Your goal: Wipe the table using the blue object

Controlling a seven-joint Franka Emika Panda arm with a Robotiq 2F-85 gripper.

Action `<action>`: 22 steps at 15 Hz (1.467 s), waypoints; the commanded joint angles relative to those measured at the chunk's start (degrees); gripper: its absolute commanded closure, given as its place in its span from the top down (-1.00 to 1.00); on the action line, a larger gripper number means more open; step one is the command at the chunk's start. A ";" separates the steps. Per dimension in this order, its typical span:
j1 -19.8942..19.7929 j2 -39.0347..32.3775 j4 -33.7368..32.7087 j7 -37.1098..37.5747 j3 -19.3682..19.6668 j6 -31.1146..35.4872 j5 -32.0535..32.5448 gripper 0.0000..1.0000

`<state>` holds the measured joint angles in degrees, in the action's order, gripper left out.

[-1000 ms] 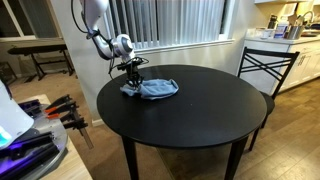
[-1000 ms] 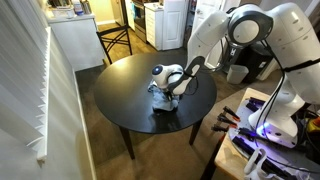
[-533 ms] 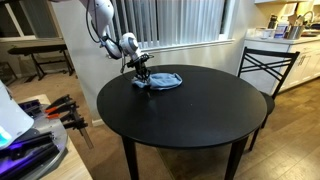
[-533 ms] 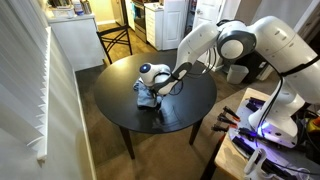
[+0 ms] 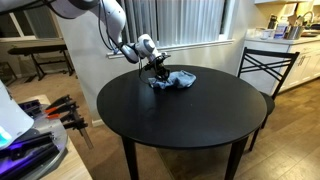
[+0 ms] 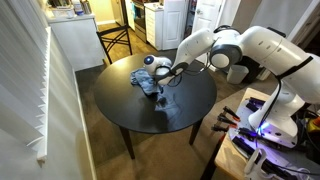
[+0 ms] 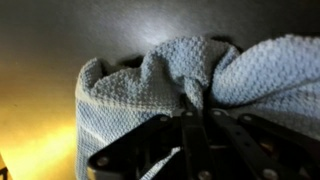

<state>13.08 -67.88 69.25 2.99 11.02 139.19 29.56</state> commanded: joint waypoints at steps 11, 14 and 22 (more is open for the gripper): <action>-5.86 13.24 31.03 -0.20 3.16 18.83 -0.72 -0.93; -4.57 17.70 38.93 -0.97 3.74 23.84 -0.02 -0.93; 5.27 30.98 60.06 1.02 11.22 33.35 1.23 0.41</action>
<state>14.00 -44.05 119.79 3.76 18.66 169.62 29.69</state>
